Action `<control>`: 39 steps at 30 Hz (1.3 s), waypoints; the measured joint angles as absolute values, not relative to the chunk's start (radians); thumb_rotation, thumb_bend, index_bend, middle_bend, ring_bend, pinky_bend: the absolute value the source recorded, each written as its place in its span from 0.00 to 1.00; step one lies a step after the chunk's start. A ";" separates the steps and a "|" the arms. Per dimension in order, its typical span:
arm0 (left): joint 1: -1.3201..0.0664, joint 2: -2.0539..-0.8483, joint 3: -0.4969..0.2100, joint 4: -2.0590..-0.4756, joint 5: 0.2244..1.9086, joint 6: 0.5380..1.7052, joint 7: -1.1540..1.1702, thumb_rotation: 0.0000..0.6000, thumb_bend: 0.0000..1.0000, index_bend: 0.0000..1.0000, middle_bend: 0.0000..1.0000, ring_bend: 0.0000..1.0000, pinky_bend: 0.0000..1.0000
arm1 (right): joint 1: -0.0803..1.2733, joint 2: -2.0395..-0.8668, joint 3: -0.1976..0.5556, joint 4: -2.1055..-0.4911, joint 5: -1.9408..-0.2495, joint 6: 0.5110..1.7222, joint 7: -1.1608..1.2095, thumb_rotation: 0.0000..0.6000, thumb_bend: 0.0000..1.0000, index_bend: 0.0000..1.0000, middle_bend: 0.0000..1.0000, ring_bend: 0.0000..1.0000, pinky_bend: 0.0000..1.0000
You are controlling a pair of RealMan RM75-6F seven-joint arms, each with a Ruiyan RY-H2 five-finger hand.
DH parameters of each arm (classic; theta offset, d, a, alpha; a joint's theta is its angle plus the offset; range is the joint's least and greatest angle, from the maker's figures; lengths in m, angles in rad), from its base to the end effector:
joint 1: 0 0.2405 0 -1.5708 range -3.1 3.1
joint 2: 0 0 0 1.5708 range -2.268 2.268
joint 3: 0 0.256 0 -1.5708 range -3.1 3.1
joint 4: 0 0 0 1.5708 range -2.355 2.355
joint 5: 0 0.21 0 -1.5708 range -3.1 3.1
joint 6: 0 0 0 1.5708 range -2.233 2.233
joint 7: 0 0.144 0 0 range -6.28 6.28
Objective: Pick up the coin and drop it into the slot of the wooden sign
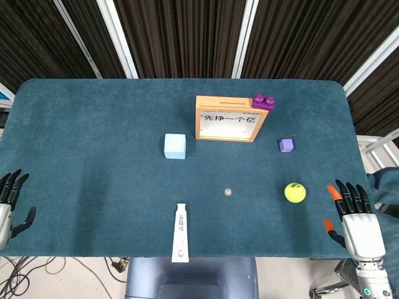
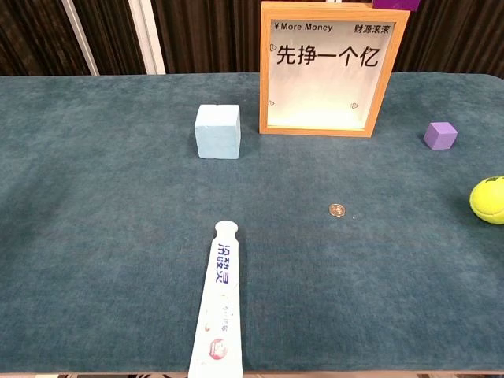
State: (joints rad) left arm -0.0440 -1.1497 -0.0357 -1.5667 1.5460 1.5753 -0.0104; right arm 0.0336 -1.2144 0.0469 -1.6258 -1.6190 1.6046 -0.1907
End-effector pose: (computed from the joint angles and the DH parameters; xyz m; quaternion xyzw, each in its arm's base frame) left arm -0.3141 0.1653 0.1607 -0.5851 -0.3663 -0.4068 0.5983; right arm -0.2864 -0.1629 0.1384 0.6059 -0.3193 0.4061 0.6050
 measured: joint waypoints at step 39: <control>-0.035 -1.150 -0.040 -1.587 1.521 1.569 -0.017 1.00 0.42 0.10 0.00 0.00 0.01 | 0.153 -1.175 0.062 -1.801 -1.611 1.389 -0.304 1.00 0.40 0.22 0.06 0.00 0.00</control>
State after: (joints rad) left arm -0.0353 -1.1504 -0.0403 -1.5870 1.5215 1.5694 -0.0166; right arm 0.1526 -1.1749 0.0625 -1.8013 -1.6107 1.3888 -0.3038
